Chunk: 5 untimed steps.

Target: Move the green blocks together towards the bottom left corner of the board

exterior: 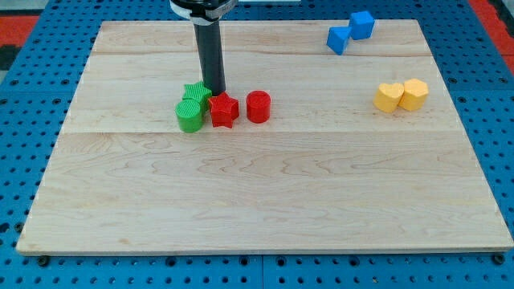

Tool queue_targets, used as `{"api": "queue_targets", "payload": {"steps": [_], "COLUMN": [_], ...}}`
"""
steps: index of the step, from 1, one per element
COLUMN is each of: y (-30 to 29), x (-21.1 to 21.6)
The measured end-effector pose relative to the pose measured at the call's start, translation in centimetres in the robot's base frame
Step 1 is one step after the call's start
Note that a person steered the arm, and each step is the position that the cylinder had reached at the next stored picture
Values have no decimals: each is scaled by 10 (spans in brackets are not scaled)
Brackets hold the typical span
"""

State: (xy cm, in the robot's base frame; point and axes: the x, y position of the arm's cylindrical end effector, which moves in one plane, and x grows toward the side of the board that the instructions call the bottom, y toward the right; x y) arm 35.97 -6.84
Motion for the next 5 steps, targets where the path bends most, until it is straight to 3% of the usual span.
{"api": "queue_targets", "payload": {"steps": [1,2,5], "y": [-7,-41,-49], "x": [10,54,135]}}
